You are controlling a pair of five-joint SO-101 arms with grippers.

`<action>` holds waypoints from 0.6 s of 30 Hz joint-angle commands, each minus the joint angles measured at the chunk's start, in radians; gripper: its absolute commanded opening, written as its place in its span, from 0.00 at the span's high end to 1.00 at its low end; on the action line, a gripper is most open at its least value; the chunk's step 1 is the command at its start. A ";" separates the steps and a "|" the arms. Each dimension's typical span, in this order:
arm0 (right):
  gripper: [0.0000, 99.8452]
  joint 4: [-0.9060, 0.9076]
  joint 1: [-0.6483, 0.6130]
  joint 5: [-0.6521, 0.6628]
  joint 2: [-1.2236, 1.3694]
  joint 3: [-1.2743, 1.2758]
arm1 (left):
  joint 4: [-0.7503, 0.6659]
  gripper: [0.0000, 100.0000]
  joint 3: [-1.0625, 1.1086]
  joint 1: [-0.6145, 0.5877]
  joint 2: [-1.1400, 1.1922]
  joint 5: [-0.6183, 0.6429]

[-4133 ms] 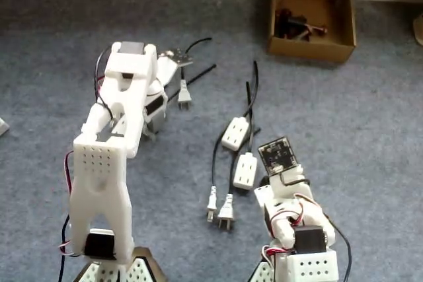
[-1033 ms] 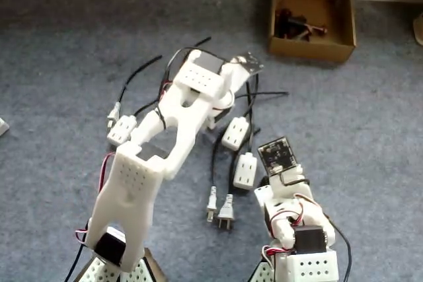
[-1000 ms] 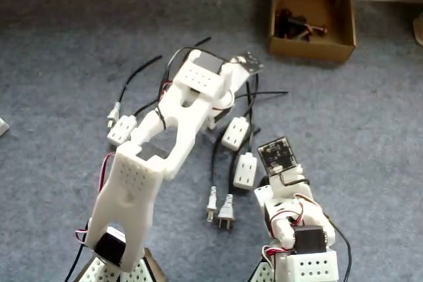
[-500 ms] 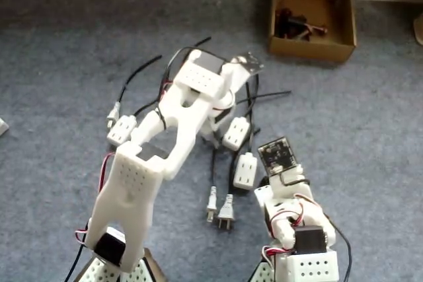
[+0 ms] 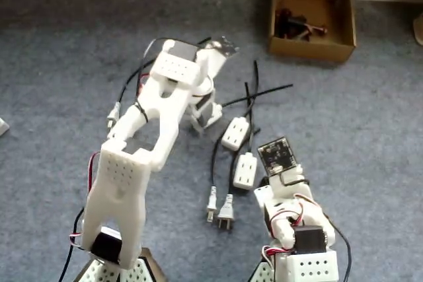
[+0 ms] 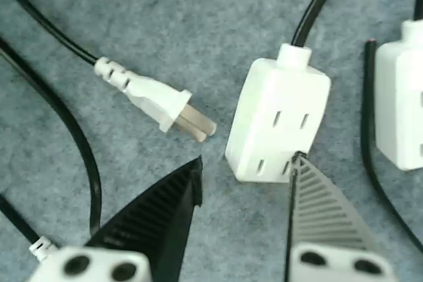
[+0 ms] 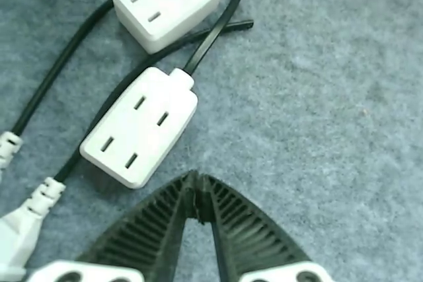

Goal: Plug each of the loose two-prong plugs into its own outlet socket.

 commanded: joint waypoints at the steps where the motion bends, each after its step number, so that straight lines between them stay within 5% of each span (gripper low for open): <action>1: 0.99 -0.022 -0.008 0.011 -0.012 0.007 | -0.011 0.80 -0.047 -0.035 -0.022 0.000; 18: 0.99 -0.039 -0.008 0.011 -0.012 0.008 | 0.181 0.80 -0.320 -0.108 -0.185 0.002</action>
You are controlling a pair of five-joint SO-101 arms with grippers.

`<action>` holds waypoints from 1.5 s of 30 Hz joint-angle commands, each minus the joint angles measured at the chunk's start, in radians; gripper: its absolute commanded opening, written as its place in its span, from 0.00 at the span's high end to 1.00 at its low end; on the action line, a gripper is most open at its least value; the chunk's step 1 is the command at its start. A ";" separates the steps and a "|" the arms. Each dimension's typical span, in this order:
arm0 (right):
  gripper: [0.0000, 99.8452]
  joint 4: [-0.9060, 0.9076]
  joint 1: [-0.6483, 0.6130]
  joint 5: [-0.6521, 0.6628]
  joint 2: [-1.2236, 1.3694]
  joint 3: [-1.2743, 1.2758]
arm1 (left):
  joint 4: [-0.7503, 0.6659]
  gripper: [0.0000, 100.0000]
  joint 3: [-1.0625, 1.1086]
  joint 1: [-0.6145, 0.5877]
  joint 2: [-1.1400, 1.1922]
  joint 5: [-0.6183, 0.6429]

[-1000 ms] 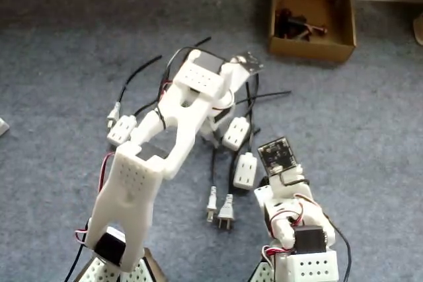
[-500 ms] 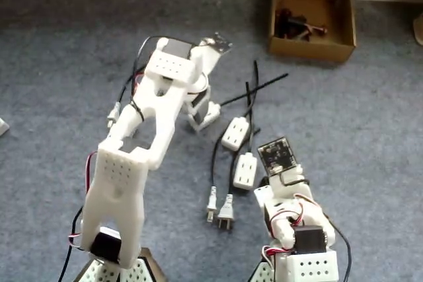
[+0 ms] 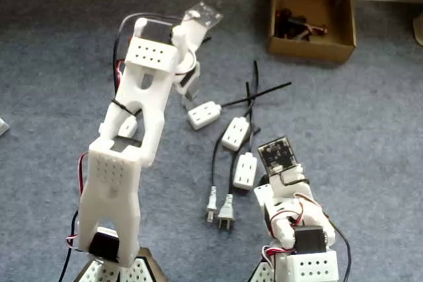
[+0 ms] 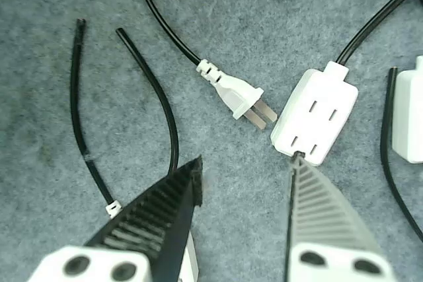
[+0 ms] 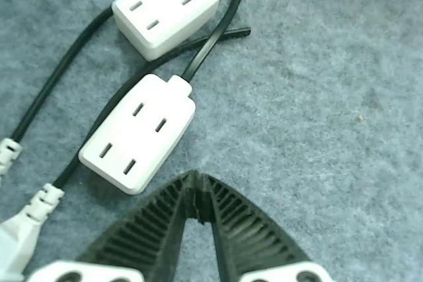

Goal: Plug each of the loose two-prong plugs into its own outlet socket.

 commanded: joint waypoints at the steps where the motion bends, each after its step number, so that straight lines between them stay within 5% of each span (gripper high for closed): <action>1: 0.99 -0.021 -0.008 0.011 -0.012 0.008 | 0.020 0.80 -0.019 -0.042 -0.143 0.005; 13: 0.99 -0.016 0.013 0.003 -0.012 0.001 | 0.020 0.80 0.450 -0.177 -0.544 -0.078; 17: 0.99 0.007 0.070 0.003 -0.012 -0.004 | 0.017 0.88 0.638 -0.225 -0.662 -0.097; 37: 0.83 0.156 0.073 0.035 0.013 -0.323 | -0.453 0.90 1.457 -0.257 -0.978 -0.118; 45: 0.83 0.236 0.070 0.068 0.414 -0.682 | -0.568 0.81 1.609 -0.255 -1.084 -0.051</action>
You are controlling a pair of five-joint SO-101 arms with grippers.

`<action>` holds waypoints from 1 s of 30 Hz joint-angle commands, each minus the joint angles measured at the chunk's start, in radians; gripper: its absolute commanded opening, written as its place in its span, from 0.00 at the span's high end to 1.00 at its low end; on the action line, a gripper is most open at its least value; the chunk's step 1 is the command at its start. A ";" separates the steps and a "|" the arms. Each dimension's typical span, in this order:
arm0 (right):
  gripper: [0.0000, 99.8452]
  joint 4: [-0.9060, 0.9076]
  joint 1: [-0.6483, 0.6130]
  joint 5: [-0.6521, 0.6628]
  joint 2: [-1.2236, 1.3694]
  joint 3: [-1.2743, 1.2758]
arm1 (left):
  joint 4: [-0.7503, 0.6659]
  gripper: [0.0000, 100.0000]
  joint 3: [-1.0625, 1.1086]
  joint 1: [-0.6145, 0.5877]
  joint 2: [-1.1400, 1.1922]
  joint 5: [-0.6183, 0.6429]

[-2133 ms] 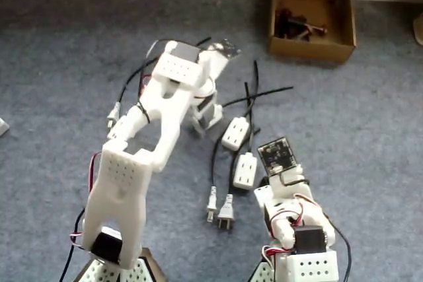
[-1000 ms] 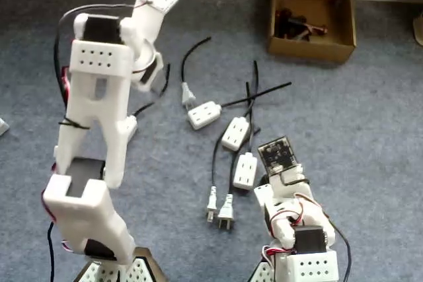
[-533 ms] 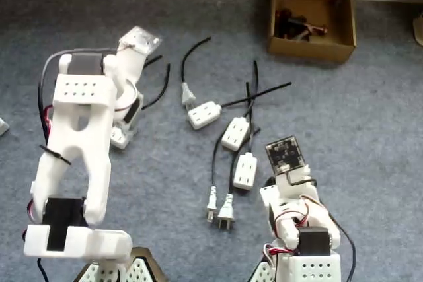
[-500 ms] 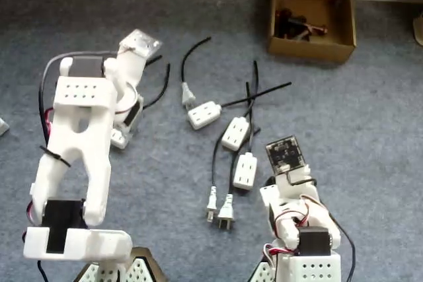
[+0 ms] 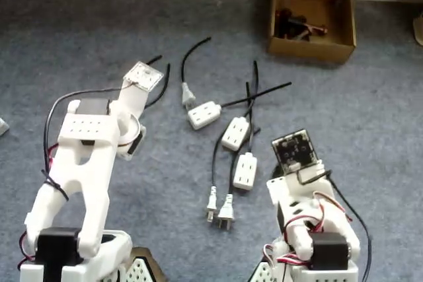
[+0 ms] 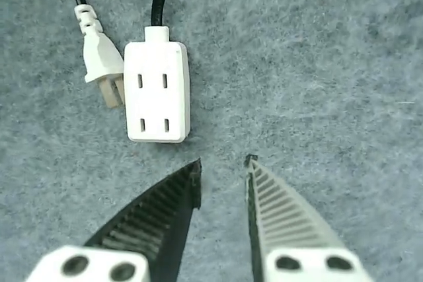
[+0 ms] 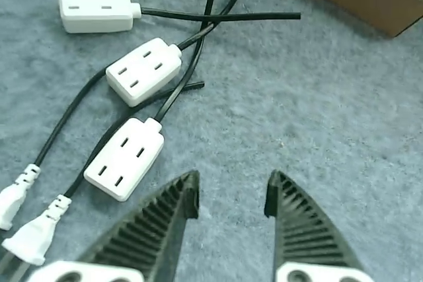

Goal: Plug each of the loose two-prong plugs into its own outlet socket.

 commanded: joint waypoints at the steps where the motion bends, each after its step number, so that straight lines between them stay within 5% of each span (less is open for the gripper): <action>1: 0.83 0.042 0.008 0.012 0.251 -0.237 | -0.048 0.79 0.021 -0.012 -0.070 0.031; 10: 0.83 0.275 -0.101 0.011 0.690 -0.615 | -0.164 0.79 0.114 0.013 -0.084 0.035; 20: 0.83 0.285 -0.282 -0.127 0.970 -0.728 | -0.166 0.79 0.110 0.010 -0.085 0.075; 30: 0.83 0.229 -0.309 -0.126 1.185 -0.731 | -0.212 0.79 0.111 -0.062 -0.085 0.081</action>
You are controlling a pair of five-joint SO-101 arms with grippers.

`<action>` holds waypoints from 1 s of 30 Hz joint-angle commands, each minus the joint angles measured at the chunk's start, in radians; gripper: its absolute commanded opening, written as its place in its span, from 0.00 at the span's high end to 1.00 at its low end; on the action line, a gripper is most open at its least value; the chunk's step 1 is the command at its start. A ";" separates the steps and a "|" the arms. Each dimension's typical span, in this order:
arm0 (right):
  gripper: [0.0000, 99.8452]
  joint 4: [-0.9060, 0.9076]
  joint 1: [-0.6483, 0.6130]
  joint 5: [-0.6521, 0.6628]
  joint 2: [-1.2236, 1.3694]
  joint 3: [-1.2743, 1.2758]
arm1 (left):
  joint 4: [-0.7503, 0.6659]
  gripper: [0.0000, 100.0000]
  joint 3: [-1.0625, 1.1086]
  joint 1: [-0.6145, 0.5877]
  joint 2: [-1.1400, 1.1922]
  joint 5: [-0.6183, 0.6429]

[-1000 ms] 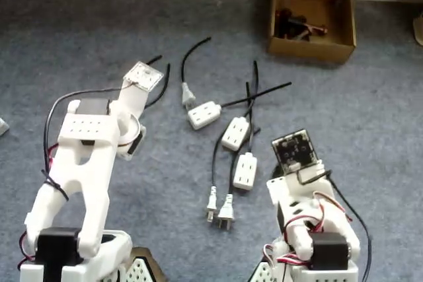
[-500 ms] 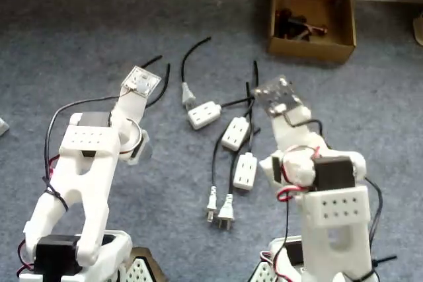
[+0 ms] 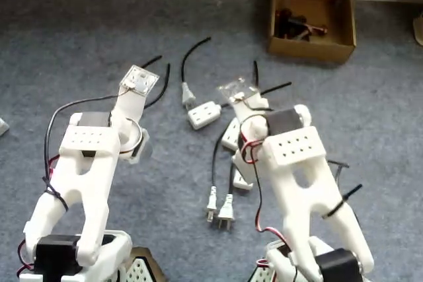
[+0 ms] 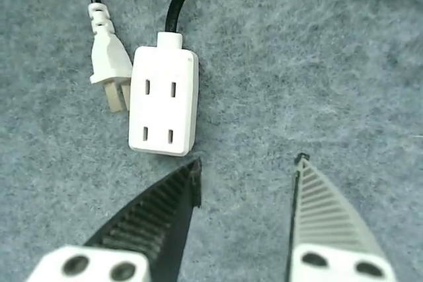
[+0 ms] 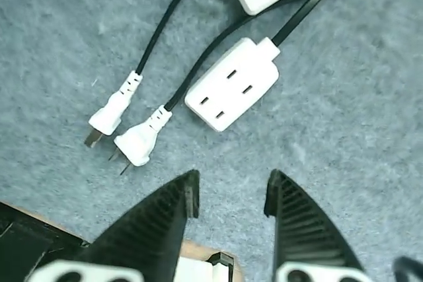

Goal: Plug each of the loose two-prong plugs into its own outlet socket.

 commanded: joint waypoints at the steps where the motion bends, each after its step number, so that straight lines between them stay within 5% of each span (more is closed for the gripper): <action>1: 0.83 -0.058 -0.016 0.017 0.018 -0.062 | -0.043 0.79 -0.008 -0.067 -0.045 0.028; 14: 0.83 0.179 -0.047 0.018 0.420 -0.615 | -0.057 0.79 -0.004 -0.094 -0.045 0.057; 23: 0.86 0.151 -0.085 -0.040 0.435 -0.483 | -0.104 0.79 0.031 -0.094 -0.045 0.057; 30: 0.86 -0.045 -0.177 -0.081 0.245 -0.208 | -0.103 0.79 0.033 -0.094 -0.045 0.057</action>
